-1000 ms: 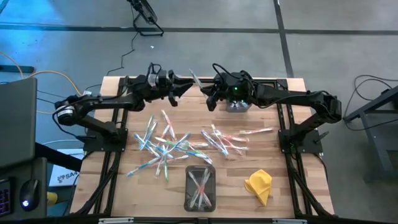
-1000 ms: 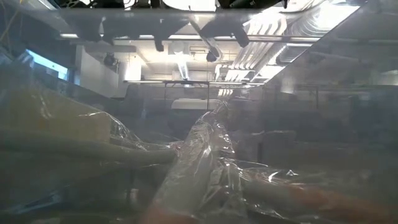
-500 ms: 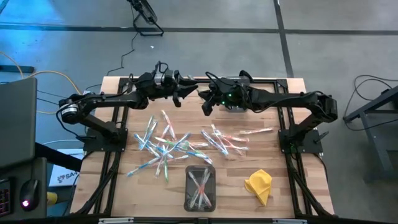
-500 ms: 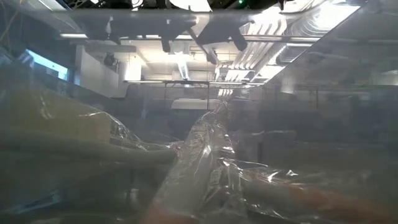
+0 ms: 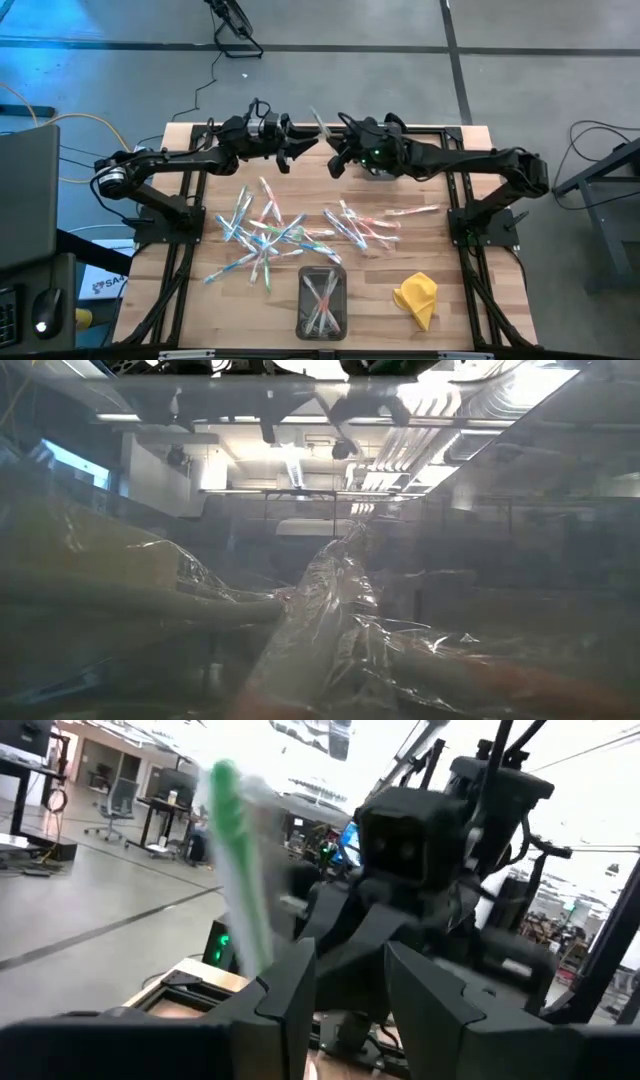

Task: Pick & Place Toothbrushes
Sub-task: Put the green toothbrush into the transparent bin

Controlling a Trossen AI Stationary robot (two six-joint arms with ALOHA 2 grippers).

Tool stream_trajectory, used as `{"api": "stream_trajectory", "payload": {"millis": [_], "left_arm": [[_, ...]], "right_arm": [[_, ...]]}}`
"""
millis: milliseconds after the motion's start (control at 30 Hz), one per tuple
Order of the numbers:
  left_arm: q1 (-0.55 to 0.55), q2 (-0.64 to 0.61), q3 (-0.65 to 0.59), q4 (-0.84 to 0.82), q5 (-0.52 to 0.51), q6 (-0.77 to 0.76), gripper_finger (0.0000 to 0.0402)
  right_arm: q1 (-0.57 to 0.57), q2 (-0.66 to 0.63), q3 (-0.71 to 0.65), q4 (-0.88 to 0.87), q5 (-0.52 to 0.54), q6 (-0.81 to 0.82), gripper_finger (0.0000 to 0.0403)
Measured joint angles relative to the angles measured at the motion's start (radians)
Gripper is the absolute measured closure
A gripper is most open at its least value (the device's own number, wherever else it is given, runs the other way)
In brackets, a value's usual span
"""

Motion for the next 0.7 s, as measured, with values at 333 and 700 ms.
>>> {"api": "stream_trajectory", "payload": {"millis": [333, 700], "left_arm": [[0.000, -0.001, 0.000, -0.044, -0.025, 0.113, 0.0281], [0.000, -0.001, 0.000, -0.048, -0.017, 0.117, 0.0281]], "right_arm": [[0.005, -0.008, 0.000, 0.002, -0.105, -0.041, 0.0394], [0.009, 0.009, 0.000, -0.005, -0.185, -0.041, 0.0394]]}}
